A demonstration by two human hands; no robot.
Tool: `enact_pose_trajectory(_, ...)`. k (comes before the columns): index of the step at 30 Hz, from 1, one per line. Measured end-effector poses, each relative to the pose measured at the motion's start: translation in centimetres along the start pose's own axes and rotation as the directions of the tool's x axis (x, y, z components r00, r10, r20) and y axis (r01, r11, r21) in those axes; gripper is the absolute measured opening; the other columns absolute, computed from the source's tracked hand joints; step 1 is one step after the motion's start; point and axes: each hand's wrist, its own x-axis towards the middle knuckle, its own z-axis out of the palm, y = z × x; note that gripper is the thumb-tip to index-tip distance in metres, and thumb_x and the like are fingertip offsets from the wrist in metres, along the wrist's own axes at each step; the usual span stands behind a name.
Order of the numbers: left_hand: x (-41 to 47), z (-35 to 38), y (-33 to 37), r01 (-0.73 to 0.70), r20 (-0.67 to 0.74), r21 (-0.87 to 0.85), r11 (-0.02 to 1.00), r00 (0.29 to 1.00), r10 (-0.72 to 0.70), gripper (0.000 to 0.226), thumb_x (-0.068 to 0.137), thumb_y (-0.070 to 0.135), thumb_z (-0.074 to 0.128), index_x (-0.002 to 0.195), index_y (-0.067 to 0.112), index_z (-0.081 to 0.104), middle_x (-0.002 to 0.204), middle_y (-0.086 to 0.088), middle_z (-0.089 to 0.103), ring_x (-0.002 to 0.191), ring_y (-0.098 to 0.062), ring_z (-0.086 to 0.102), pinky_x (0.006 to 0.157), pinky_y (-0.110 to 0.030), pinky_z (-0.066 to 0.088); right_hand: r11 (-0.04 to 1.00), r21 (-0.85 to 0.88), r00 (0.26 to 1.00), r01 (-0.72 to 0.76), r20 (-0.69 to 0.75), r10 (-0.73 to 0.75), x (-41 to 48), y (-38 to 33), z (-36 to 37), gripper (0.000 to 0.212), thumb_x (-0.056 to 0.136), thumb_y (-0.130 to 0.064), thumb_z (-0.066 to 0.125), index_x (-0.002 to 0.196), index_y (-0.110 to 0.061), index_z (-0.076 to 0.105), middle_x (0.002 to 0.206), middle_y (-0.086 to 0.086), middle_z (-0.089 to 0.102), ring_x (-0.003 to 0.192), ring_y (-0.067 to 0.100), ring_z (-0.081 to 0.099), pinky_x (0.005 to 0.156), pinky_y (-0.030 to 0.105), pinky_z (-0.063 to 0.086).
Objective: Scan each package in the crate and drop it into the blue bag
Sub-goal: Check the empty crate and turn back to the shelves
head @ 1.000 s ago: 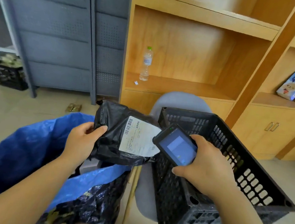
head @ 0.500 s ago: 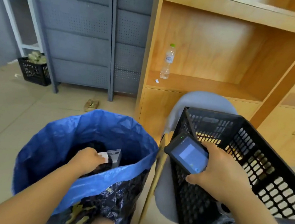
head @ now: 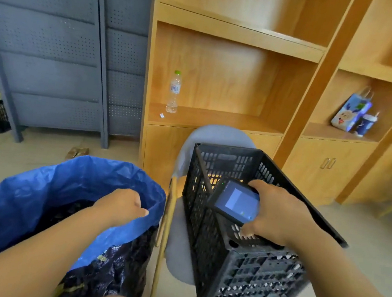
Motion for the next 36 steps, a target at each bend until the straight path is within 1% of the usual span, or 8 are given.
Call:
enact_pose_trajectory(5, 0.2, -0.6, 5.2, -0.166, -0.043, -0.004, 0.986, 0.985, 0.166, 0.046, 0.087, 0.038, 0.06, 0.055, 0.019, 0.033, 0.051, 0.001, 0.029, 0.049, -0.014, 0.03, 0.051, -0.027, 0.025, 1.0, 0.015, 1.0, 0.013, 0.025, -0.014, -0.8, 3.7, -1.7, 0.109, 0.053, -0.054, 0.081, 0.142, -0.028, 0.025, 0.124, -0.003, 0.052, 0.101, 0.022, 0.054, 0.076, 0.039, 0.051)
enact_pose_trajectory(7, 0.4, -0.7, 7.0, -0.198, -0.046, -0.015, 0.98, 0.979, 0.197, 0.037, 0.086, 0.041, 0.061, 0.062, 0.02, 0.044, 0.06, 0.0, 0.041, 0.055, -0.014, 0.039, 0.055, -0.026, 0.033, 0.999, 0.031, 1.0, 0.015, 0.023, -0.016, -0.6, 5.3, -2.2, 0.109, 0.052, -0.053, 0.081, 0.142, -0.028, 0.026, 0.125, -0.004, 0.052, 0.101, 0.021, 0.054, 0.078, 0.039, 0.051)
enact_pose_trajectory(12, 2.6, -1.1, 10.7, -0.243, -0.016, 0.049, 0.969, 0.97, 0.244, 0.031, 0.084, 0.05, 0.061, 0.075, 0.021, 0.062, 0.08, 0.01, 0.066, 0.077, -0.009, 0.061, 0.081, -0.034, 0.052, 1.0, 0.012, 1.0, 0.014, 0.02, -0.014, 2.2, 9.3, -2.8, 0.105, 0.052, -0.051, 0.081, 0.14, -0.029, 0.029, 0.118, -0.005, 0.053, 0.093, 0.019, 0.051, 0.079, 0.04, 0.051)
enact_pose_trajectory(17, 7.8, -1.7, 14.1, -0.288, 0.026, 0.023, 0.957, 0.957, 0.288, 0.02, 0.085, 0.05, 0.062, 0.085, 0.03, 0.065, 0.088, 0.01, 0.067, 0.082, -0.004, 0.061, 0.079, -0.031, 0.052, 0.996, -0.091, 0.998, 0.022, 0.066, -0.016, 7.9, 12.9, -2.6, 0.102, 0.055, -0.053, 0.078, 0.14, -0.03, 0.027, 0.12, -0.006, 0.053, 0.102, 0.02, 0.053, 0.077, 0.035, 0.048)
enact_pose_trajectory(22, 14.2, -2.4, 17.0, -0.291, 0.052, -0.045, 0.956, 0.955, 0.293, 0.018, 0.086, 0.051, 0.061, 0.088, 0.033, 0.063, 0.088, 0.013, 0.064, 0.081, 0.0, 0.058, 0.069, -0.021, 0.047, 0.995, -0.096, 0.993, -0.019, 0.113, 0.03, 14.3, 15.6, -3.1, 0.095, 0.054, -0.051, 0.077, 0.135, -0.03, 0.032, 0.098, -0.01, 0.047, 0.086, 0.014, 0.046, 0.069, 0.031, 0.042)
enact_pose_trajectory(26, 17.1, -3.4, 18.5, -0.285, 0.131, 0.028, 0.958, 0.951, 0.279, 0.023, 0.088, 0.051, 0.058, 0.097, 0.03, 0.061, 0.095, 0.013, 0.062, 0.084, 0.0, 0.056, 0.076, -0.024, 0.048, 0.991, -0.097, 0.975, -0.096, 0.192, 0.113, 18.1, 16.4, -4.7, 0.097, 0.055, -0.051, 0.08, 0.136, -0.025, 0.032, 0.104, -0.005, 0.051, 0.083, 0.016, 0.042, 0.066, 0.032, 0.037)
enact_pose_trajectory(31, 18.3, -6.2, 20.3, -0.341, 0.184, 0.225, 0.913, 0.935, 0.303, 0.024, 0.09, 0.052, 0.052, 0.097, 0.029, 0.057, 0.085, 0.012, 0.059, 0.073, -0.004, 0.055, 0.059, -0.023, 0.041, 0.972, -0.098, 0.935, -0.215, 0.267, 0.234, 20.7, 16.7, -7.7, 0.085, 0.055, -0.045, 0.08, 0.127, -0.022, 0.039, 0.099, -0.003, 0.051, 0.081, 0.02, 0.046, 0.062, 0.03, 0.032)
enact_pose_trajectory(36, 18.9, -9.4, 23.5, -0.381, 0.246, 0.285, 0.879, 0.916, 0.317, 0.028, 0.091, 0.049, 0.053, 0.093, 0.022, 0.058, 0.085, 0.004, 0.062, 0.076, -0.014, 0.06, 0.062, -0.03, 0.044, 0.94, -0.13, 0.874, -0.317, 0.345, 0.342, 21.2, 18.5, -11.8, 0.07, 0.054, -0.044, 0.081, 0.107, -0.02, 0.042, 0.082, -0.004, 0.046, 0.068, 0.017, 0.047, 0.051, 0.027, 0.032)
